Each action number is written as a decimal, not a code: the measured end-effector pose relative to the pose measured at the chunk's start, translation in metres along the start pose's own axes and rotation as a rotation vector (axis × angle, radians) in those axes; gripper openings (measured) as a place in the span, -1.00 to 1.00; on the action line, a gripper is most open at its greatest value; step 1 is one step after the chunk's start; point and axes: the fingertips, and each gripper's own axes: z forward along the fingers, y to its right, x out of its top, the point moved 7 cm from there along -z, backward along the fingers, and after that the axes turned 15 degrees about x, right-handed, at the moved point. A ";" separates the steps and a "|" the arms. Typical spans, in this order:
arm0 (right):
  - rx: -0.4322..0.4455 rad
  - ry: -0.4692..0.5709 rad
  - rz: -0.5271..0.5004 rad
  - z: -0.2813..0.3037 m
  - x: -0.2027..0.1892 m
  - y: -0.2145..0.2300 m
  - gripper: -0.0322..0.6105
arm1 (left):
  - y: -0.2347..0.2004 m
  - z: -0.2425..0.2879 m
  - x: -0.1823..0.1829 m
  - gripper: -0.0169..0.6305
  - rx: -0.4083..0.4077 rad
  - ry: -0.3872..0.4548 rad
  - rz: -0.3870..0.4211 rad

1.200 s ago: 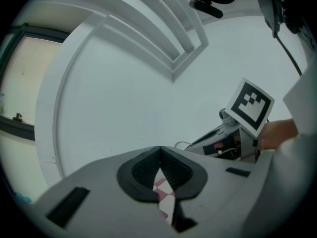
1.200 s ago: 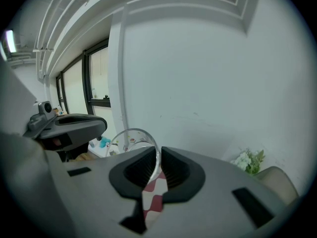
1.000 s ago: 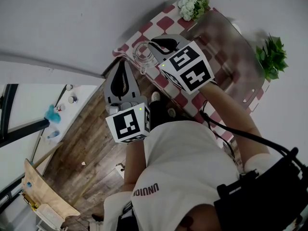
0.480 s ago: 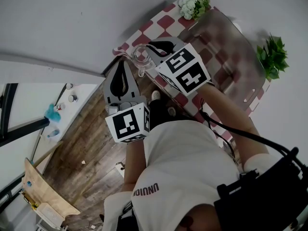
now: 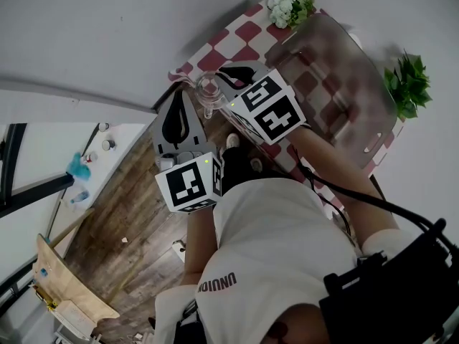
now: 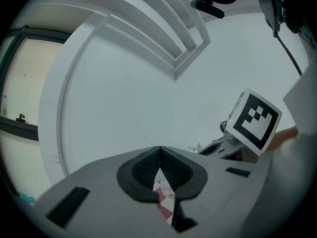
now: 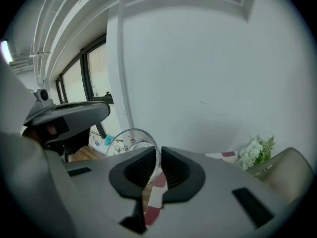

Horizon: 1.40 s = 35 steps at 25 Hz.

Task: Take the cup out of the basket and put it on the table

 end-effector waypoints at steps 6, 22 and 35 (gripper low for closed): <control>-0.004 -0.020 0.022 0.009 -0.009 0.001 -0.76 | -0.001 0.001 -0.003 -0.91 0.001 -0.007 0.004; -0.020 -0.054 0.106 0.031 -0.032 0.010 -0.76 | -0.003 0.005 -0.011 -0.91 0.016 -0.037 0.010; -0.042 -0.104 0.164 0.044 -0.053 0.021 -0.76 | -0.007 0.008 -0.015 -0.91 0.030 -0.055 0.013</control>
